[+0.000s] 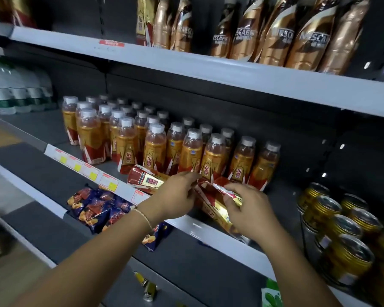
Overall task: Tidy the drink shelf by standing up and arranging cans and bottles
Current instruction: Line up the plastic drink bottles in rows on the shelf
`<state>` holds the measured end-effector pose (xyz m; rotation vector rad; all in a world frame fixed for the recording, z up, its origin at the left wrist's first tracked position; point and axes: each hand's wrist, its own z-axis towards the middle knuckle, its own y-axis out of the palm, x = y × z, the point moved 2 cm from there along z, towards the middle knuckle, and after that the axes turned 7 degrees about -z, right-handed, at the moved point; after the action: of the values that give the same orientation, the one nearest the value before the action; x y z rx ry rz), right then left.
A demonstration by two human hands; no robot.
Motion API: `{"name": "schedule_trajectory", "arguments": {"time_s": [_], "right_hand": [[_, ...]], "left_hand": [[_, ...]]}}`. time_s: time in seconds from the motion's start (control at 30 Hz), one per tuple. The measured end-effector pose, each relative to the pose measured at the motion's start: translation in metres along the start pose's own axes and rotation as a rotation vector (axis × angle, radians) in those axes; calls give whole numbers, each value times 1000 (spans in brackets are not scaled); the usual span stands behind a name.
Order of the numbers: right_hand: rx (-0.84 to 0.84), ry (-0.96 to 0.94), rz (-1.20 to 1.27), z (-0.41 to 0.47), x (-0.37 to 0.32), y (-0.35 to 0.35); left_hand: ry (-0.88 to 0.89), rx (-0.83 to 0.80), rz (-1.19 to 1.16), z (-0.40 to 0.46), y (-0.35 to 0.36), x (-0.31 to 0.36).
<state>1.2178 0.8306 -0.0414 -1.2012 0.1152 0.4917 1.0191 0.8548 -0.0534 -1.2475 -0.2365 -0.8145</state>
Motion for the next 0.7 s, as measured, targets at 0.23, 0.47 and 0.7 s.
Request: {"name": "schedule_trajectory", "arguments": {"time_s": [0.23, 0.47, 0.7], "right_hand": [[-67, 127, -5, 14, 28, 14], [-193, 257, -8, 28, 80, 21], [-352, 264, 144, 38, 110, 28]], "left_hand": [[114, -61, 5, 20, 23, 2], [303, -241, 140, 40, 54, 20], [155, -233, 58, 57, 61, 19]]}}
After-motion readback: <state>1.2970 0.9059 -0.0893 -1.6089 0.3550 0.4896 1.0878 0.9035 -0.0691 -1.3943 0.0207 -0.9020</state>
